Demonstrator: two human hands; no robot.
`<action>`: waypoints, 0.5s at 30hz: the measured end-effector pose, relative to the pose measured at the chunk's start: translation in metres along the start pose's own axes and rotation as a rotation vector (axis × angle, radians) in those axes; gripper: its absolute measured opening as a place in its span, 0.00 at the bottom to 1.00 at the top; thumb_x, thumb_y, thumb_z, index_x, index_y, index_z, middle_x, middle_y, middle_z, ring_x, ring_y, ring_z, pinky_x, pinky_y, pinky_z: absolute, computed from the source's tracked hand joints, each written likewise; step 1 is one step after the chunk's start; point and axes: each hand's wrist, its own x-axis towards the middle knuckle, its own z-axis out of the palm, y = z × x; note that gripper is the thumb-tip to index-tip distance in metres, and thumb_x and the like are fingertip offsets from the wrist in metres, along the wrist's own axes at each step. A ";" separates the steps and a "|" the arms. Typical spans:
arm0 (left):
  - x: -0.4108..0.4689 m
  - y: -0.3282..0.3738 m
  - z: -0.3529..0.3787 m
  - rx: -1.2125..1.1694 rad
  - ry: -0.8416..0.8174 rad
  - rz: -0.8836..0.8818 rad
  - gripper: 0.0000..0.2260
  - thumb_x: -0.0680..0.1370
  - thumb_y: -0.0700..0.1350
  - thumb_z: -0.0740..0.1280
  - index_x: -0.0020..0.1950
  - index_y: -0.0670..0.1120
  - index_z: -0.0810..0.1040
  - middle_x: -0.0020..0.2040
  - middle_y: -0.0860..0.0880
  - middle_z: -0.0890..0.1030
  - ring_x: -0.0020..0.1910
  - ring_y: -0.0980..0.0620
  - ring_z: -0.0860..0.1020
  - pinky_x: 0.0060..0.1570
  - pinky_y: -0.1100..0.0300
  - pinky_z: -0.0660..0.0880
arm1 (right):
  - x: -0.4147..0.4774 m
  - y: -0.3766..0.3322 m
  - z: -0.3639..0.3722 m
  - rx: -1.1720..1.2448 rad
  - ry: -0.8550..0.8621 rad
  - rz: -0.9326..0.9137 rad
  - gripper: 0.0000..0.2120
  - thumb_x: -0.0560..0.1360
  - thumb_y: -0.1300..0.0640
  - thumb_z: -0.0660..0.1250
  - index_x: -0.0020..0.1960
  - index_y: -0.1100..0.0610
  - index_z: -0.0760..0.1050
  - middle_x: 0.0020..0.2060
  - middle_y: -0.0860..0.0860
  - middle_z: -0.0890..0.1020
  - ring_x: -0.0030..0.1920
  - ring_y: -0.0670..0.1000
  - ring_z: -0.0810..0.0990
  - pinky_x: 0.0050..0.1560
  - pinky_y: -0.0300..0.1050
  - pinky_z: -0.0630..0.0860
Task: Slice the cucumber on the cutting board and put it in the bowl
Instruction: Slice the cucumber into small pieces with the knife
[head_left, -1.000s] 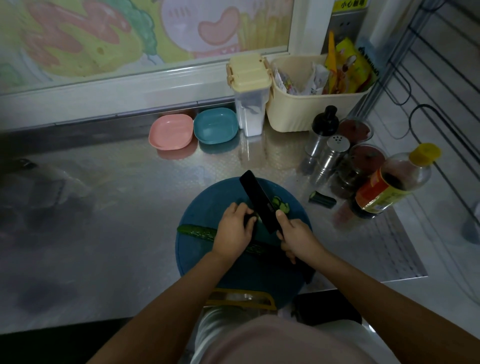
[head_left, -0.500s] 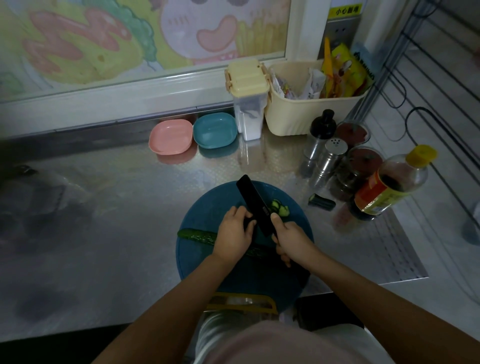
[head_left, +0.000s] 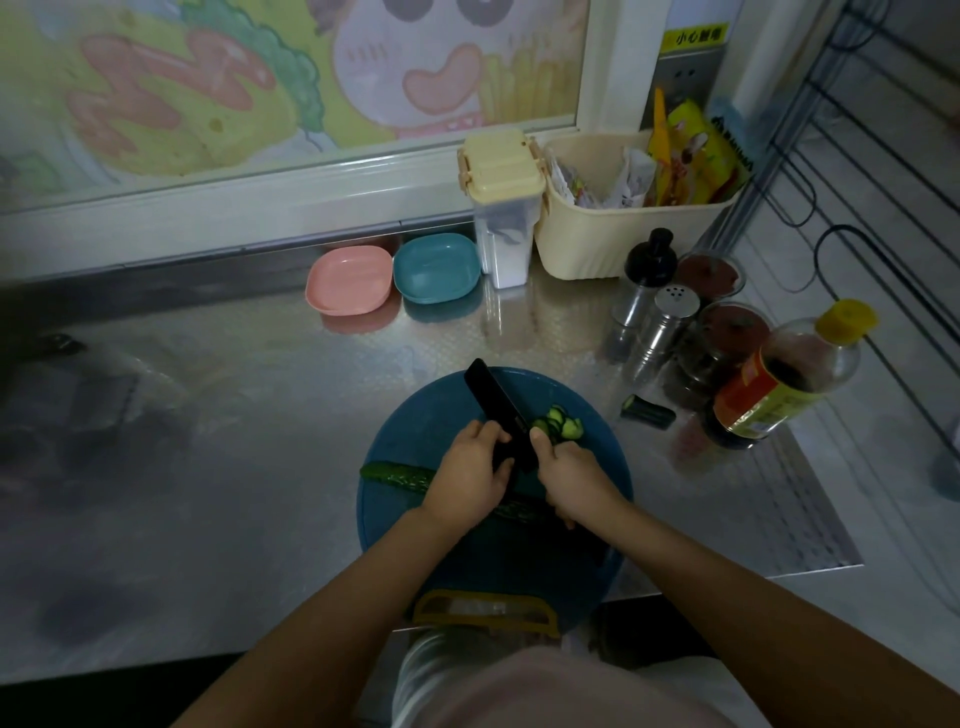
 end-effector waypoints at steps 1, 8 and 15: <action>0.001 0.000 -0.001 -0.002 -0.001 0.001 0.09 0.75 0.38 0.67 0.55 0.39 0.75 0.52 0.43 0.75 0.50 0.48 0.74 0.45 0.69 0.65 | 0.000 0.000 -0.001 -0.006 0.000 0.001 0.29 0.81 0.40 0.46 0.33 0.59 0.68 0.29 0.56 0.75 0.25 0.53 0.73 0.22 0.39 0.67; 0.009 0.006 0.003 -0.030 0.051 -0.018 0.08 0.74 0.36 0.68 0.53 0.39 0.76 0.49 0.43 0.75 0.48 0.47 0.75 0.45 0.66 0.67 | 0.001 0.003 -0.006 0.005 0.022 0.000 0.29 0.80 0.40 0.46 0.33 0.59 0.70 0.30 0.56 0.75 0.25 0.54 0.74 0.22 0.40 0.69; 0.007 0.005 0.006 -0.021 0.072 -0.013 0.07 0.74 0.36 0.68 0.51 0.39 0.76 0.48 0.43 0.75 0.47 0.47 0.75 0.42 0.68 0.64 | -0.009 0.012 -0.007 0.048 0.062 -0.067 0.29 0.81 0.42 0.47 0.29 0.58 0.67 0.25 0.54 0.72 0.24 0.51 0.71 0.28 0.43 0.69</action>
